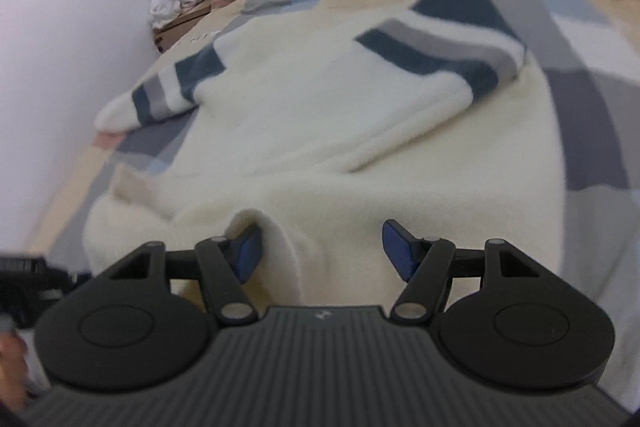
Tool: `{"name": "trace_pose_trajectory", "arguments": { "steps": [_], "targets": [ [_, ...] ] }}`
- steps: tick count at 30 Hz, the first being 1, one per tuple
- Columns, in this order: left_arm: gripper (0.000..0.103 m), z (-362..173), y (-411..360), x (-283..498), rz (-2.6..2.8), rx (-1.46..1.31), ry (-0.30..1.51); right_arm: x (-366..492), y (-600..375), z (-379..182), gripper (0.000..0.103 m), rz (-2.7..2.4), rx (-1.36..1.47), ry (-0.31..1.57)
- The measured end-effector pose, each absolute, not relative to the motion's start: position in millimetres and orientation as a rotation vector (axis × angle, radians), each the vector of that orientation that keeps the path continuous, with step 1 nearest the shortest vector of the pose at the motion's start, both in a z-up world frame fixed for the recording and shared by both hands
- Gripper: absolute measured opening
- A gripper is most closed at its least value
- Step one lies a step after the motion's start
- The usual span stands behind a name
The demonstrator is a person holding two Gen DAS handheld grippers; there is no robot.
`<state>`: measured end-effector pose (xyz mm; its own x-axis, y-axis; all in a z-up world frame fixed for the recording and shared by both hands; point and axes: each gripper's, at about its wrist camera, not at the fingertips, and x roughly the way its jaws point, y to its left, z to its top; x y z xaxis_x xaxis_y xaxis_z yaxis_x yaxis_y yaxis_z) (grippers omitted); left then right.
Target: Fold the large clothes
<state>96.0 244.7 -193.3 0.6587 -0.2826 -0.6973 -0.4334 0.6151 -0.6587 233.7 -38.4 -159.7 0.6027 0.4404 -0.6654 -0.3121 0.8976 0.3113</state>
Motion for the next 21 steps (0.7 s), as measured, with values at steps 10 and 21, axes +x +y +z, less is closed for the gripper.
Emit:
{"name": "trace_pose_trajectory", "arguments": {
  "steps": [10, 21],
  "targets": [
    [0.086, -123, 150, 64, -0.096, -0.437, 0.818, 229, -41, -156, 0.066, 0.475, 0.22, 0.811],
    [0.088, -165, 56, 100, 0.212, 0.222, 0.685, 221, -51, -164, 0.066, 0.479, 0.333, 0.827]
  ]
}}
